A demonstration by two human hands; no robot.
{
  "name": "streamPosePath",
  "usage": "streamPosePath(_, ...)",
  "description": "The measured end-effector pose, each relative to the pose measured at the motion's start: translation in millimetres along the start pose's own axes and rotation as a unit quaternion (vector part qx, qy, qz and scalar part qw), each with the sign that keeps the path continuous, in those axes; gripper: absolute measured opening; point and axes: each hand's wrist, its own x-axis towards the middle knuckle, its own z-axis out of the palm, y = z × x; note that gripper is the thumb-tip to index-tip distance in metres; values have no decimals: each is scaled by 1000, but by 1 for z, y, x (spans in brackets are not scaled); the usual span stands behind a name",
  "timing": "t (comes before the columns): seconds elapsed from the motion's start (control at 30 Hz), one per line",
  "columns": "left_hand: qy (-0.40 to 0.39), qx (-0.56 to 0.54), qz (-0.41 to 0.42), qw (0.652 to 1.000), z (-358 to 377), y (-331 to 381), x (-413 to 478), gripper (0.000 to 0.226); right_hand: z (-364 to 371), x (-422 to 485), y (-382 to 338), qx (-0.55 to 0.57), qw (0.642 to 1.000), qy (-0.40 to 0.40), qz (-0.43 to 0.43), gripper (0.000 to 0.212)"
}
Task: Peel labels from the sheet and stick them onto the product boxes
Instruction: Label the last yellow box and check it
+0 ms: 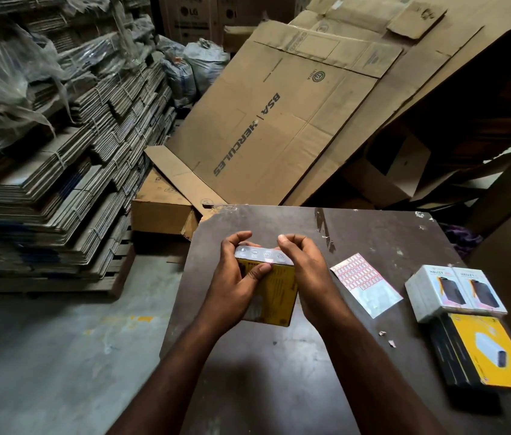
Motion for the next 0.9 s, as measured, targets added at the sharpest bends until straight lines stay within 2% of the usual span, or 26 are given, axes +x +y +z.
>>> streamPosePath(0.13,-88,-19,2,996,-13,-1,1,66,-11,-8,-4,-108,990,-63,-68,59)
streamPosePath(0.2,-130,-52,-7,990,-19,-3,2,71,-16,-11,-6,-170,977,-68,-105,61)
streamPosePath(0.3,-150,-121,-30,981,-23,-8,2,81,-22,-14,-10,-181,970,-106,-121,58)
streamPosePath(0.47,-97,-182,-64,976,-12,-9,0,69,-29,-16,-14,-187,963,-154,-116,62)
streamPosePath(0.63,34,-146,-84,985,10,-4,-5,47,-26,-23,-8,-197,965,-140,-98,63)
streamPosePath(0.73,32,-167,-103,980,18,-4,-5,39,-27,-26,-2,-183,974,-88,-106,57)
streamPosePath(0.9,40,-208,-126,969,25,-1,-3,34,-35,-27,5,-117,986,-84,-81,51)
